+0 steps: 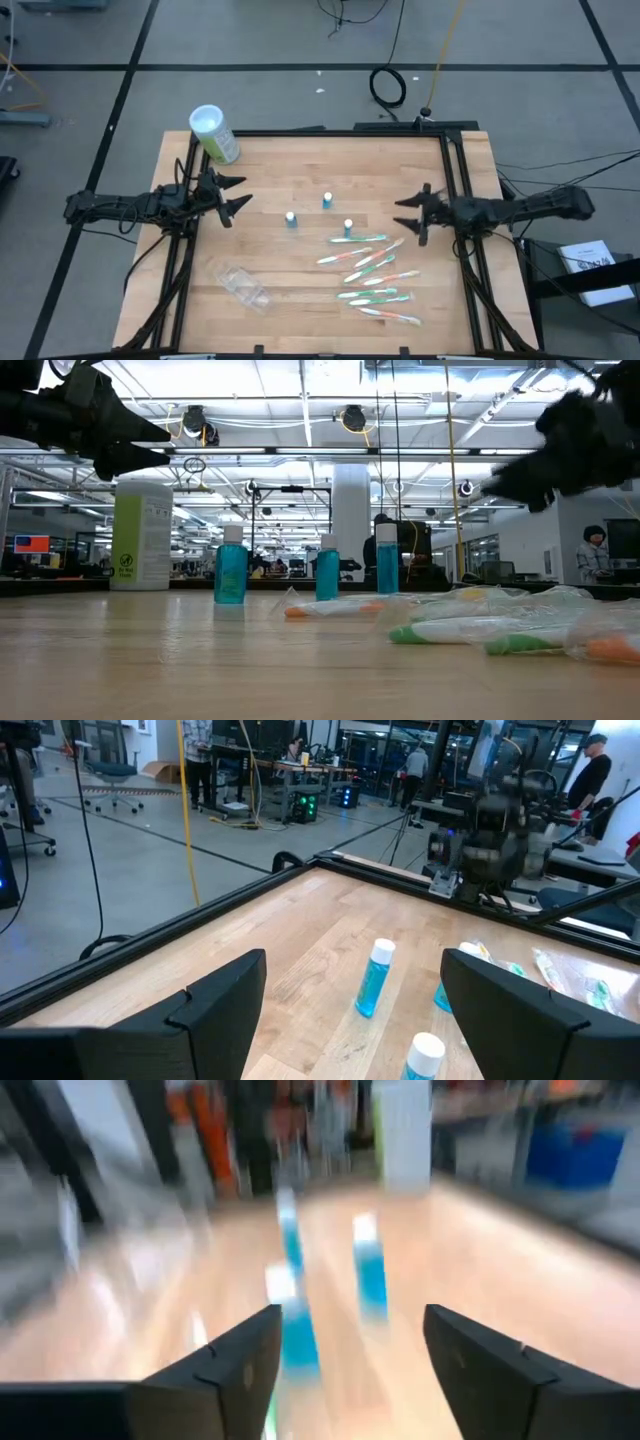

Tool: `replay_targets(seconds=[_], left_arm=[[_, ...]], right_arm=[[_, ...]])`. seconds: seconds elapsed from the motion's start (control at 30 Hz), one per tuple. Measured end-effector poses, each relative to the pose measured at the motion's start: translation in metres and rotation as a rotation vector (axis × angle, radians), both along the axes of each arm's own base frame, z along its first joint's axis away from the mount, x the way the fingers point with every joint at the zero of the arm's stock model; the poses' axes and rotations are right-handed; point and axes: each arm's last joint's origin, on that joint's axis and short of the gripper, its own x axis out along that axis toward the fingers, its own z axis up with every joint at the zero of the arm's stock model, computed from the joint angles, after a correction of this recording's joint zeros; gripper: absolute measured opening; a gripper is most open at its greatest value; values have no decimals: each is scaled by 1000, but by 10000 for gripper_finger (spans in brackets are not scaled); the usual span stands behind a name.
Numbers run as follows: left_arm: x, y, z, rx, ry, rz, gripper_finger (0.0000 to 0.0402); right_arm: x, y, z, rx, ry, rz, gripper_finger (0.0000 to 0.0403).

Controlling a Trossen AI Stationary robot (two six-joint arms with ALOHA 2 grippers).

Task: Pick & Place toothbrushing station
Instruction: Put the orange toothbrush into the transparent organizer

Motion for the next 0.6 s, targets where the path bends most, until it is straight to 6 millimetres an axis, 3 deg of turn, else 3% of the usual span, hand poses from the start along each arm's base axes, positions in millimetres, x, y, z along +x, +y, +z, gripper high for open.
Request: replay_targets(seconds=[0.17,0.27,0.6], left_arm=[[0,0,0,0,0,0,308],[0,0,0,0,0,0,308],[0,0,0,0,-1,0,308]], right_arm=[[13,13,14,-18,325,77,252],[22,25,11,-3,491,112,250],[57,80,26,-13,610,311,250]])
